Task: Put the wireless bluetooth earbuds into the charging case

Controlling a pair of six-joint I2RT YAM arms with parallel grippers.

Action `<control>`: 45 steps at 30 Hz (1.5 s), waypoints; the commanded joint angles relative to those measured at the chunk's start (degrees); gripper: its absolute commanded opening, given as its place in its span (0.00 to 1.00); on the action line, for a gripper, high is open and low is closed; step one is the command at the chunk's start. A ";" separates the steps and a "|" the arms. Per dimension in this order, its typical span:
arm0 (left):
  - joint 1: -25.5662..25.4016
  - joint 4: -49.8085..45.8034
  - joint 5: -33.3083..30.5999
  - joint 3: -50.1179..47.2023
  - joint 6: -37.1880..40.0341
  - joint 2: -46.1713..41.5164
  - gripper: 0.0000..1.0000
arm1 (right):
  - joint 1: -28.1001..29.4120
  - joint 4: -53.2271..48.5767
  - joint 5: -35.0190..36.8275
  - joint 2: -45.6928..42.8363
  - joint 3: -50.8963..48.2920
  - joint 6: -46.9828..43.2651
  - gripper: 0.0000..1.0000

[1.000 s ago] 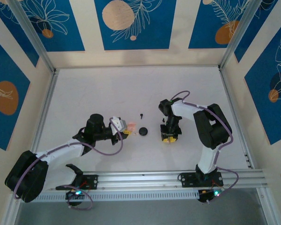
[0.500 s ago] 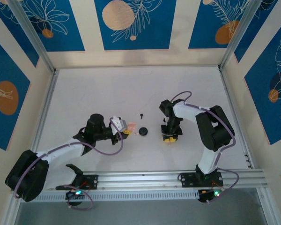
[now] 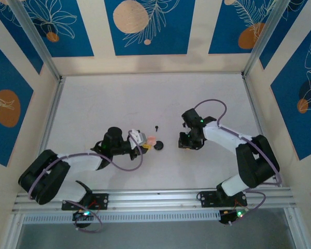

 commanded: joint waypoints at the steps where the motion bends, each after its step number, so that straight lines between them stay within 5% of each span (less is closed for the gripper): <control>1: -1.79 9.09 -1.77 0.81 -1.30 2.65 0.13 | 0.44 8.01 -2.34 -4.00 -2.21 3.19 0.23; 23: -4.96 34.40 -8.44 1.03 -4.70 16.87 0.13 | 4.13 34.13 -5.18 -23.06 -13.06 8.90 0.23; 45: -5.30 43.36 -9.16 0.82 -8.95 20.73 0.13 | 11.48 42.85 -1.34 -20.35 -12.25 7.33 0.23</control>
